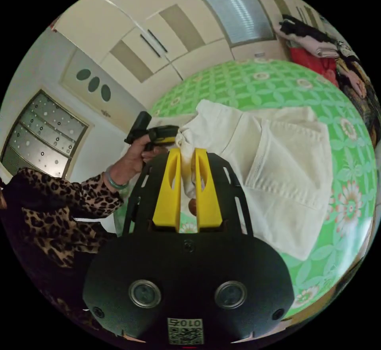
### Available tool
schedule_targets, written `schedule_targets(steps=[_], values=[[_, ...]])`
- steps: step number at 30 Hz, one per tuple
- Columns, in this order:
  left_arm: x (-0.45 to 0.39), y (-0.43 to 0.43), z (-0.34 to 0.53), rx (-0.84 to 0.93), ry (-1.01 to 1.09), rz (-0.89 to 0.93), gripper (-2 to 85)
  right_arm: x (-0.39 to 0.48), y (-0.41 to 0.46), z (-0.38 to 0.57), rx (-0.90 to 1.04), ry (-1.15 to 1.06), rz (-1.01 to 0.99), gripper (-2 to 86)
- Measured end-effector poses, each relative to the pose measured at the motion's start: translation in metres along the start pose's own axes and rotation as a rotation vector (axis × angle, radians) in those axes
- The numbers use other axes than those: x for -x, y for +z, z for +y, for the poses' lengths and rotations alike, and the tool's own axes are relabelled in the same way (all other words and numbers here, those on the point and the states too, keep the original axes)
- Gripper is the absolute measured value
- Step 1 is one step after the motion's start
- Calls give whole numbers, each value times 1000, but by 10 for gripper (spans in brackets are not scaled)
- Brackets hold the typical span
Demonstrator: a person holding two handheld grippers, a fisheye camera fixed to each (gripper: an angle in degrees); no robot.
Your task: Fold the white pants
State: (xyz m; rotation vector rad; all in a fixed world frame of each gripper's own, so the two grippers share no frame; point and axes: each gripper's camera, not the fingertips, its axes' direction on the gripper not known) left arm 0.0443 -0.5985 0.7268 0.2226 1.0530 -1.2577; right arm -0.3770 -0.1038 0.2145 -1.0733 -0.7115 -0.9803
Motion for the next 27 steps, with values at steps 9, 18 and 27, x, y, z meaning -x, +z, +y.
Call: schedule_targets(steps=[9,18,27], values=[[7,-9,-11,27,-7,138,11,11,-40,-25,-22,7,-163,46],[-5,-13,-63,189,-46,99,69,23,-84,-22,-192,46,-265,47],[-4,-7,-56,209,-102,147,124,44,-116,-24,-241,22,-304,50]])
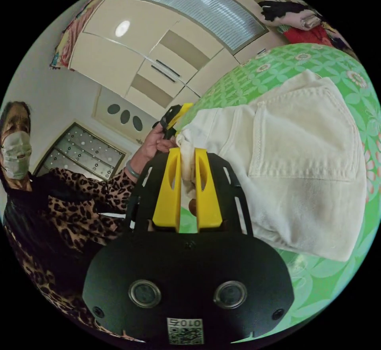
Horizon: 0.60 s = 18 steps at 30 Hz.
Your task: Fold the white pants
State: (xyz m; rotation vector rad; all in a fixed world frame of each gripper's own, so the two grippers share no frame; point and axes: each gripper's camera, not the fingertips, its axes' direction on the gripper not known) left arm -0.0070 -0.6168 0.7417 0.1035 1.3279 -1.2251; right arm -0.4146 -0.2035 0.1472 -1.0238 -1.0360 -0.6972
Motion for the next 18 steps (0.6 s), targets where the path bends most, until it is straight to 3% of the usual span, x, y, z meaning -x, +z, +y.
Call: schedule_targets(steps=[6,9,13,15,18], values=[[-9,40,-15,76,44,-130,68,23,-13,-13,18,4,11,57],[-59,32,-9,55,230,-75,57,71,-49,-33,-57,-119,7,60],[-103,1,27,-19,395,-177,46,134,-30,-53,39,-275,129,58],[-83,-8,40,-59,361,-263,43,134,7,-54,125,-261,187,58],[-8,5,34,39,125,-300,37,108,77,-51,371,-172,298,60]])
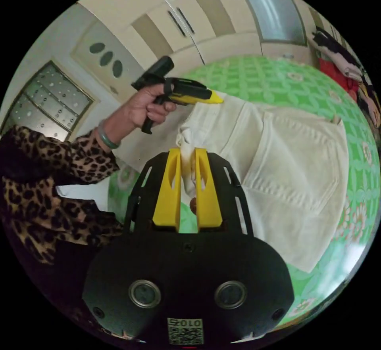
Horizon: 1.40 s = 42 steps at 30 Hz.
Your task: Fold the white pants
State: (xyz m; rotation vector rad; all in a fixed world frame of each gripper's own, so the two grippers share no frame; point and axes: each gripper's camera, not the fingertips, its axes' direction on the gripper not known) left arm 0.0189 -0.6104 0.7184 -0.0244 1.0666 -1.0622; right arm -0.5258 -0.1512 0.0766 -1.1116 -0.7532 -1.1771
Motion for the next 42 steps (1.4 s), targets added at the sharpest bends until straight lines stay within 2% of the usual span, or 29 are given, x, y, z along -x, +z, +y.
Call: schedule_targets(steps=[2,8,11,13,15,17,21,25,29,30,33,38,41,42], values=[[21,0,12,-51,-12,142,33,2,6,2,-19,21,-10,64],[21,-29,64,-130,-22,32,11,-35,-50,30,-80,40,-174,58],[24,-46,102,-293,-130,-23,3,-91,-96,75,-303,153,-294,36],[5,-43,113,-378,-82,-7,1,-148,-118,116,-530,349,-428,31],[-21,-17,103,-325,16,51,0,-171,-126,125,-609,390,-424,29],[-49,27,87,-227,117,55,-1,-192,-124,119,-606,442,-423,28],[-41,72,78,-116,85,-30,-2,-227,-123,100,-531,536,-299,28],[-6,76,90,-178,51,159,-2,-248,-145,94,-538,515,-202,28],[-19,80,94,-177,129,75,-2,-276,-137,72,-427,459,-271,27],[-19,80,95,-177,128,79,-2,-289,-132,67,-408,468,-324,26],[-20,83,97,-180,137,67,-2,-328,-120,56,-301,577,-306,21],[-25,87,101,-208,159,23,-2,-373,-107,70,-333,628,-548,13],[-25,90,101,-203,164,24,-2,-371,-118,73,-316,648,-511,16],[-25,90,101,-202,163,25,-2,-361,-129,70,-318,634,-438,19]])
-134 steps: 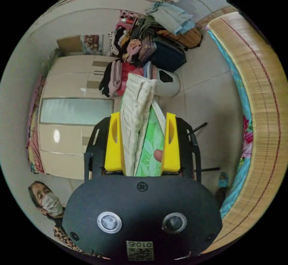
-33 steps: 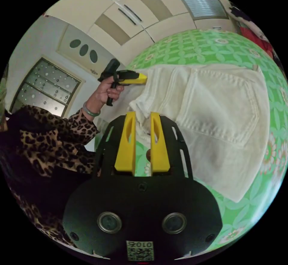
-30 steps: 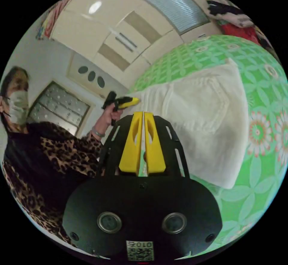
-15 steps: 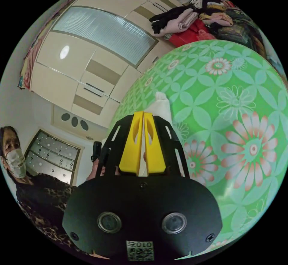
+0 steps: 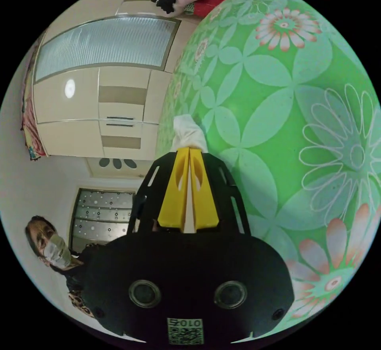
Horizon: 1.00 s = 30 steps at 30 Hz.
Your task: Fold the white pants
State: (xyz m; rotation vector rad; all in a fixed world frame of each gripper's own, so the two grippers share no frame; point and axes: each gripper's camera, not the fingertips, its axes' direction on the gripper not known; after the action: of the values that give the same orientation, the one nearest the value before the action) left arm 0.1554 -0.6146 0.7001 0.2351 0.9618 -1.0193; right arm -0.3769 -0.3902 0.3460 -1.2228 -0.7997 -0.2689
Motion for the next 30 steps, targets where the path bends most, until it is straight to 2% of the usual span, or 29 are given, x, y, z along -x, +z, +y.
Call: schedule_targets(steps=[2,3,5,7,8,10,13,17,18,20,22,24,30], values=[[0,1,1,-3,5,0,-2,20,-9,4,-41,-73,-9,23],[-1,1,1,-4,12,-6,-2,27,-14,4,-67,-100,-84,27],[-6,3,2,7,46,-18,-2,43,-23,3,-96,-130,-55,33],[-6,7,2,64,31,47,-2,78,-30,-2,-33,-186,185,51],[-8,7,2,72,33,117,-2,89,-31,-3,-7,-228,223,53],[-18,-1,-6,11,50,177,-2,124,-31,-3,118,-329,370,46],[-44,-10,-57,-41,138,181,-2,145,-55,22,72,-332,545,35],[-41,53,-156,215,96,80,-1,131,-75,90,133,-287,465,34],[-39,62,-166,228,95,69,-1,117,-78,117,147,-240,420,32],[-36,107,-203,361,90,51,-1,93,-82,151,192,-206,268,30],[-35,137,-220,413,103,10,-1,65,-100,182,103,-178,111,29],[-27,164,-229,467,67,-121,-1,43,-112,192,75,-109,60,28],[-25,215,-246,572,130,-131,-1,30,-154,216,22,-116,41,25]])
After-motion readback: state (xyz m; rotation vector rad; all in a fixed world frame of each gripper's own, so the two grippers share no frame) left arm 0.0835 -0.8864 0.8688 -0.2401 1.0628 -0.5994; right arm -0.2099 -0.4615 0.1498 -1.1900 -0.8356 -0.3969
